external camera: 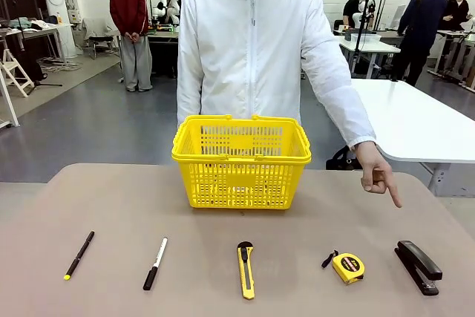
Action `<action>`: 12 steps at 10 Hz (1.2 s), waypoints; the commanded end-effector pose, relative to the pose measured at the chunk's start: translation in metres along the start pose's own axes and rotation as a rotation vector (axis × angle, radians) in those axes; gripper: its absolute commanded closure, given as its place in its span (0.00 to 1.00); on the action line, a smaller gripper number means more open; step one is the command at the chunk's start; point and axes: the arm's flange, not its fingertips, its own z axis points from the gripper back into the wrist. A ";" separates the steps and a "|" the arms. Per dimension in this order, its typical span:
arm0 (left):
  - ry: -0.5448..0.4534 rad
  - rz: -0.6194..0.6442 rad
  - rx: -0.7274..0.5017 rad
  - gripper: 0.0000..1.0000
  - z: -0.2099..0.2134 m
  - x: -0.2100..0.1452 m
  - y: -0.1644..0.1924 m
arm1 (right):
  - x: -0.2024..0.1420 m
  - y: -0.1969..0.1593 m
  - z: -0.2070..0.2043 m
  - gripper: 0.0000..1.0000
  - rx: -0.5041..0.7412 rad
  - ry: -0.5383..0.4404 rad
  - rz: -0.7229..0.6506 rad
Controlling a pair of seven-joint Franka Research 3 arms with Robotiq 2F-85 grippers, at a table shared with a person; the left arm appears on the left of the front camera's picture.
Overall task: Place the items the person wants into the basket.
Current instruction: Pick up the item the person points to and place it in the Market Basket.
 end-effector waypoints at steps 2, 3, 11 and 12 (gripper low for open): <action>-0.013 -0.016 -0.012 0.00 0.001 0.000 0.001 | 0.002 0.001 -0.001 0.00 0.018 -0.010 0.014; -0.013 -0.016 -0.012 0.00 0.001 0.000 0.001 | 0.002 0.001 -0.001 0.00 0.018 -0.010 0.014; -0.013 -0.016 -0.012 0.00 0.001 0.000 0.001 | 0.039 -0.015 -0.097 0.00 -0.130 0.386 -0.210; -0.013 -0.016 -0.012 0.00 0.001 0.000 0.001 | 0.044 -0.022 -0.134 0.00 -0.205 0.487 -0.262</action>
